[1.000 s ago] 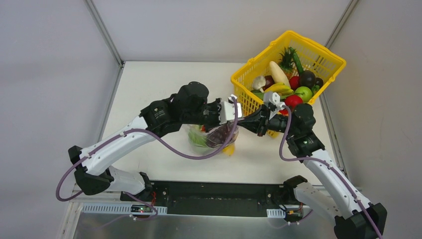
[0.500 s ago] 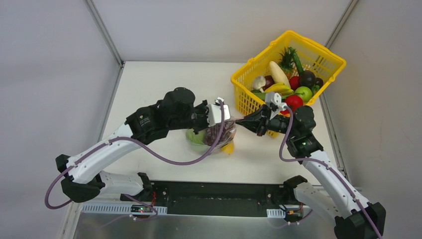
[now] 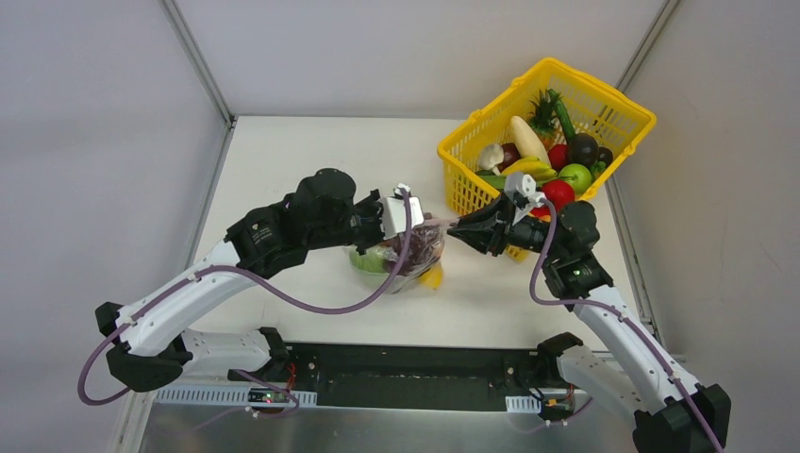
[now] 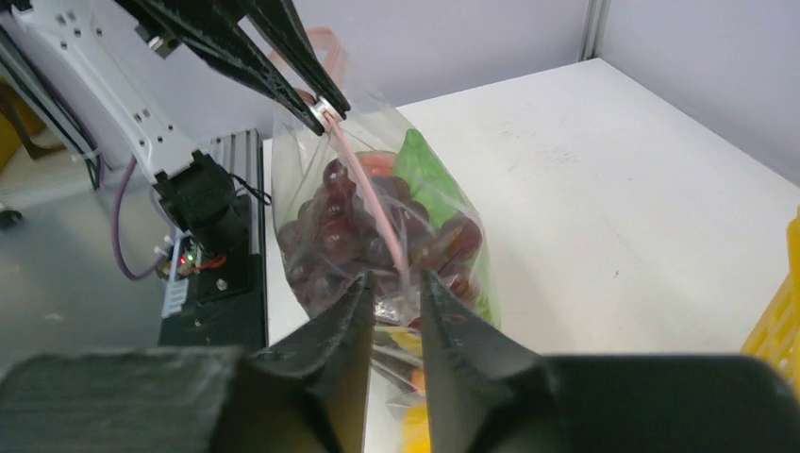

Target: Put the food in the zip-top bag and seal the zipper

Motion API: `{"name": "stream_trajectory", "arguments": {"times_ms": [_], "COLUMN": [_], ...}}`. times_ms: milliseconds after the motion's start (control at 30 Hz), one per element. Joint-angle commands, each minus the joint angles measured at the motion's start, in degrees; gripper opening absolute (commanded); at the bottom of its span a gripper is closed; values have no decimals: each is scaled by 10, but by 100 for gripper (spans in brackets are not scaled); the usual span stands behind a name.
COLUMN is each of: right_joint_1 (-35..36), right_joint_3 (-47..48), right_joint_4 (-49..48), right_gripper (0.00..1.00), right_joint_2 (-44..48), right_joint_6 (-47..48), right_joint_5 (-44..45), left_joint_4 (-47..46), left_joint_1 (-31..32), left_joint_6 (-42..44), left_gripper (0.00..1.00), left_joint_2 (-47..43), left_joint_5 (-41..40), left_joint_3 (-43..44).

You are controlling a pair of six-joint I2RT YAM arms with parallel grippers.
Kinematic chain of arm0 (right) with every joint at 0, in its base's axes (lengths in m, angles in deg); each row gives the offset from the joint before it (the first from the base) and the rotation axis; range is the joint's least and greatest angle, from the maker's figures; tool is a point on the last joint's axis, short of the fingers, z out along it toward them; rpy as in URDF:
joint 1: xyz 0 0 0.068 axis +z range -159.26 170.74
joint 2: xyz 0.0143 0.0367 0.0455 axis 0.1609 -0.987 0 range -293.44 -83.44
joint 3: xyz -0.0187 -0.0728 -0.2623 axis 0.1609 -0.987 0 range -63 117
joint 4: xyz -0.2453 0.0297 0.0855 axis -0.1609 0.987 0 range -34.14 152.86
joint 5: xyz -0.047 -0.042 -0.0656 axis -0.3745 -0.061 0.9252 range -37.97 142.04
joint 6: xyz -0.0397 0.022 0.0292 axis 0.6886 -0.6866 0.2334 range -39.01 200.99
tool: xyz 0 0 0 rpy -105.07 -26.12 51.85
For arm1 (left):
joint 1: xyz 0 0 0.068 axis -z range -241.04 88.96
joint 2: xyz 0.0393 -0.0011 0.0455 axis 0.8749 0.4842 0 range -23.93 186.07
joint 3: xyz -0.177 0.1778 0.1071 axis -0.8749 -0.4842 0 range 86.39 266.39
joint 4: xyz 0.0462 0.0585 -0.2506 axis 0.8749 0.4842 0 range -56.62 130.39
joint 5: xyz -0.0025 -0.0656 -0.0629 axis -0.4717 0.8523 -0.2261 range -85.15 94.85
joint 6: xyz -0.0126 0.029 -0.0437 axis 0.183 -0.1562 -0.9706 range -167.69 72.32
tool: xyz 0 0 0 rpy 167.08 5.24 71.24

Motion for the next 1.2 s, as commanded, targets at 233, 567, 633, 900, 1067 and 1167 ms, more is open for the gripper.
{"name": "stream_trajectory", "arguments": {"times_ms": [233,567,633,900,1067,1167], "right_joint_1": [-8,6,22,86,106,109], "right_joint_3": [136,232,242,251,249,245], "right_joint_4": [138,277,293,314,305,292], "right_gripper": [53,66,60,50,45,36], "right_joint_2": [-29,-108,-121,-138,-150,-152], "right_joint_6": [117,201,206,231,234,231], "right_joint_5": [-52,-132,-125,-50,-15,-7], "left_joint_4": [-26,-27,-25,-25,-23,-24], "left_joint_1": [-13,-12,-12,-12,-12,-12], "left_joint_6": [1,-5,-6,-15,-17,-17], "left_gripper": [0,0,0,0,0,0], "left_joint_2": [34,60,65,74,74,73], "left_joint_5": [68,117,126,130,129,128], "left_joint_3": [55,76,81,87,86,85]}}
